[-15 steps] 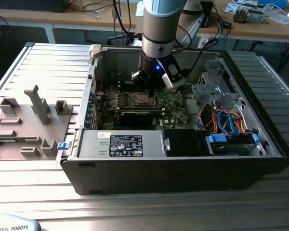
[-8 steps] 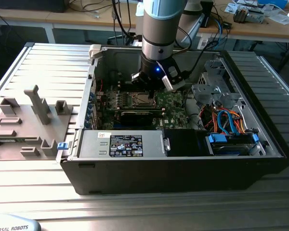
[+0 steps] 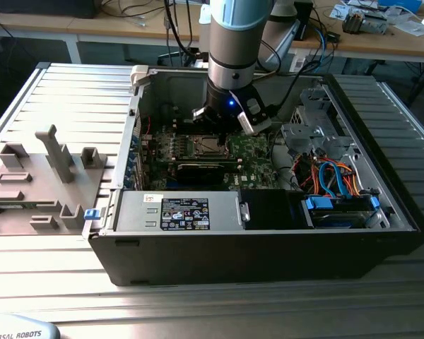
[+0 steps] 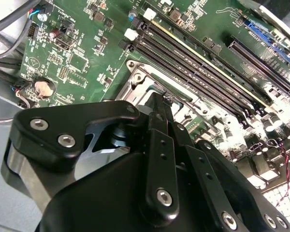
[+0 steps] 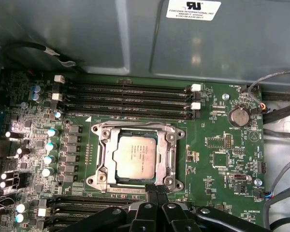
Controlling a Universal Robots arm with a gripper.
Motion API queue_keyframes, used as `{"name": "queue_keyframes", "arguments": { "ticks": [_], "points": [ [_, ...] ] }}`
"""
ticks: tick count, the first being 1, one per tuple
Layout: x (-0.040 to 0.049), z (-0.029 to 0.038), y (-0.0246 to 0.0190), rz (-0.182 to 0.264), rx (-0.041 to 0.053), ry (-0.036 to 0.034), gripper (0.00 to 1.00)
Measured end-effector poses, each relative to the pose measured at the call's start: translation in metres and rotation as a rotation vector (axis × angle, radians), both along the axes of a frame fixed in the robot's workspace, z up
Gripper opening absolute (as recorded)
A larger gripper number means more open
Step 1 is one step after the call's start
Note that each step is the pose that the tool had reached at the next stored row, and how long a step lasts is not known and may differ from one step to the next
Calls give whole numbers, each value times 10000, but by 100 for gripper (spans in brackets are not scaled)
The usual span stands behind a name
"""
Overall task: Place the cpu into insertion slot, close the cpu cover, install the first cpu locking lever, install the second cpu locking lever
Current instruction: 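Install the second cpu locking lever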
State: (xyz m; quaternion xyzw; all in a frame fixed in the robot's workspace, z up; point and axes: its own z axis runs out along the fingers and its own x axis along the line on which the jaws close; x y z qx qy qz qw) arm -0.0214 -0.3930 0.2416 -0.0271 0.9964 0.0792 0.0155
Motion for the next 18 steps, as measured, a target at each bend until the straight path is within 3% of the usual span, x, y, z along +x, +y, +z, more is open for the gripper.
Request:
{"name": "queue_keyframes", "arguments": {
  "ticks": [18],
  "points": [
    [0, -36, -37, 1, 0, 0, 11]
  ]
}}
